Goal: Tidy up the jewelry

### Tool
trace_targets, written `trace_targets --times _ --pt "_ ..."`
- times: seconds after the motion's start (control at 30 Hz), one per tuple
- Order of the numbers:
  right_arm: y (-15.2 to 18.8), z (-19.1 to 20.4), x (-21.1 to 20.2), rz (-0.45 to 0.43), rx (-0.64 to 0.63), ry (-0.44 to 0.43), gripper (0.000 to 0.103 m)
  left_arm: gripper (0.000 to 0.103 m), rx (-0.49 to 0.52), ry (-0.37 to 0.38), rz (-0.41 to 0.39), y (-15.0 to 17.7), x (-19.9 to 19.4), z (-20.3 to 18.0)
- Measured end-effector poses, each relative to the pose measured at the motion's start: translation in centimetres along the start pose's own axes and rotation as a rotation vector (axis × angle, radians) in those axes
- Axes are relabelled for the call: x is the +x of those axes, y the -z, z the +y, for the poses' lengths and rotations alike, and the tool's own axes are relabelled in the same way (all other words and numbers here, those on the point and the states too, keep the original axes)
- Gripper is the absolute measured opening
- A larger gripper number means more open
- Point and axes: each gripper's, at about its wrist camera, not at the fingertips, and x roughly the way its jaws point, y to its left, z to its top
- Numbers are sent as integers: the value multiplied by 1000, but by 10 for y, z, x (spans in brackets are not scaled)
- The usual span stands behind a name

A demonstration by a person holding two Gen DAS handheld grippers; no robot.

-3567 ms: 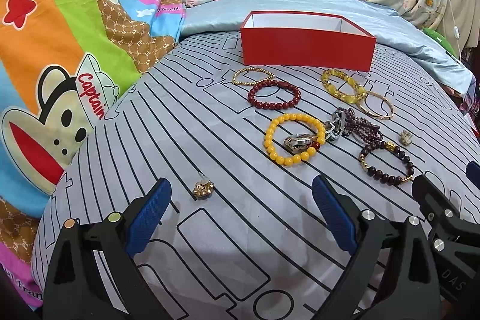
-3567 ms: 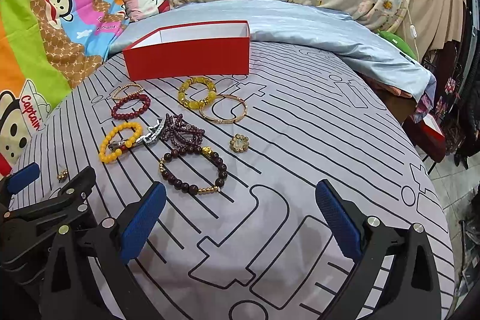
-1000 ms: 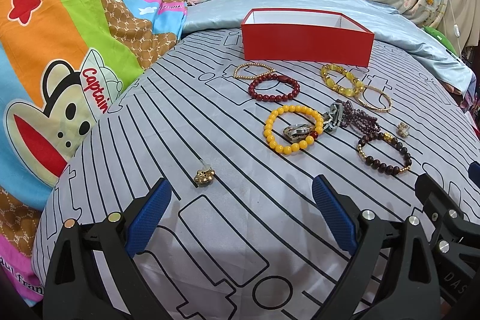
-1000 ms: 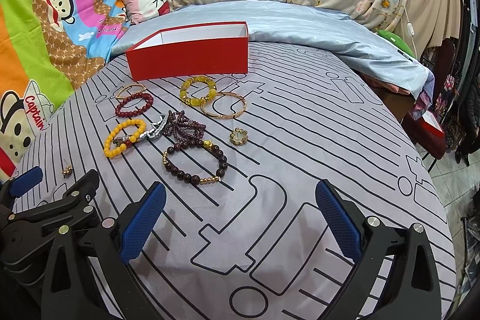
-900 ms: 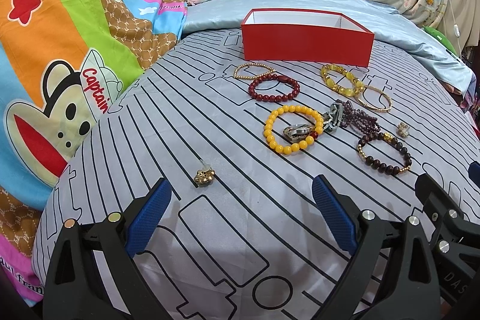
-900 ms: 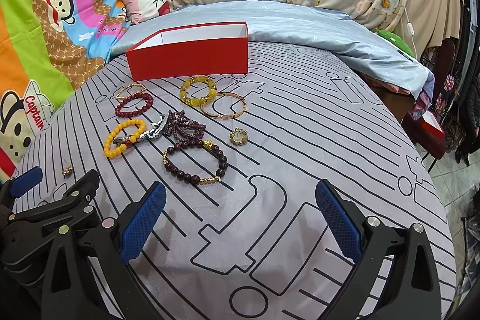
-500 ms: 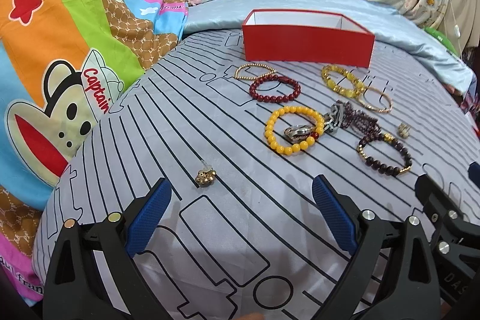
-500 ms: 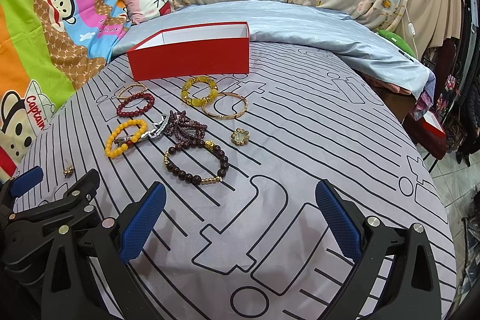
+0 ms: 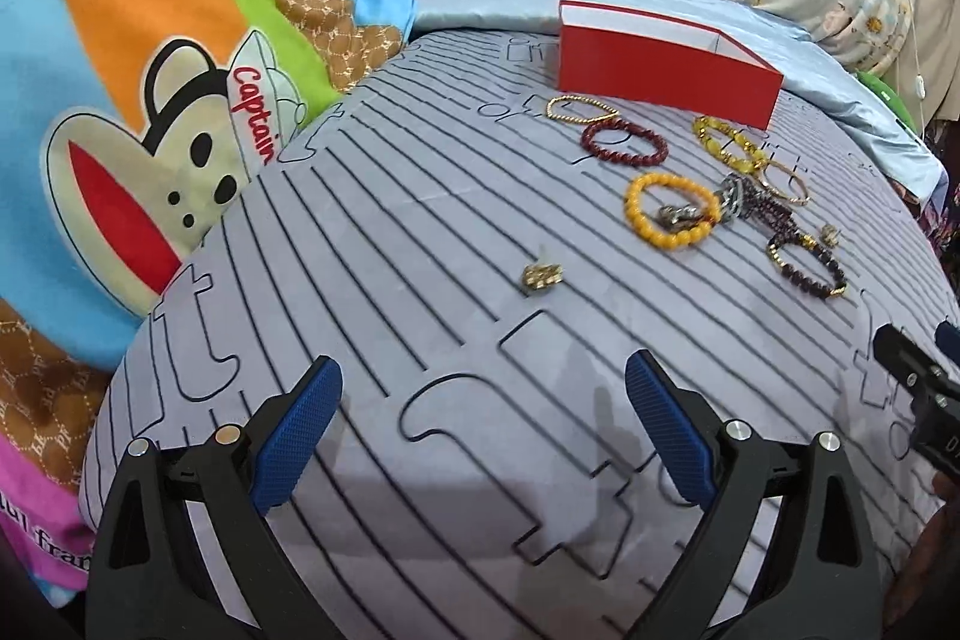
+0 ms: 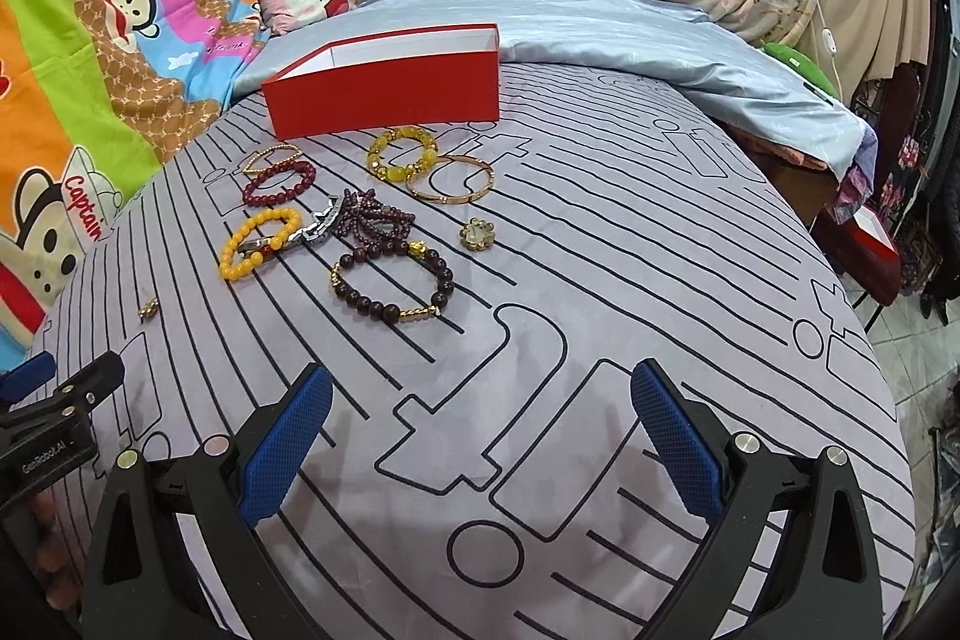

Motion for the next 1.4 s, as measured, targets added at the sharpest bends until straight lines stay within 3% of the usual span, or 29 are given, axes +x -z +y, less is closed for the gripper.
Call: trace_targets --times 0.33,0.5,0.63,1.0,1.4 --pt "-2 -2 4 26 17 -21 96 89 10 80 6 -19 17 -12" --pt "-4 -2 6 29 11 -13 96 63 -2 114 53 -26 35 -16" --pt "-5 -2 9 34 10 -11 96 59 -22 121 55 -29 40 -13" --pt "-7 -3 15 53 22 -23 96 18 0 145 56 -35 44 -14" --pt "-14 -9 15 50 32 -33 96 16 33 127 37 -37 39 -28"
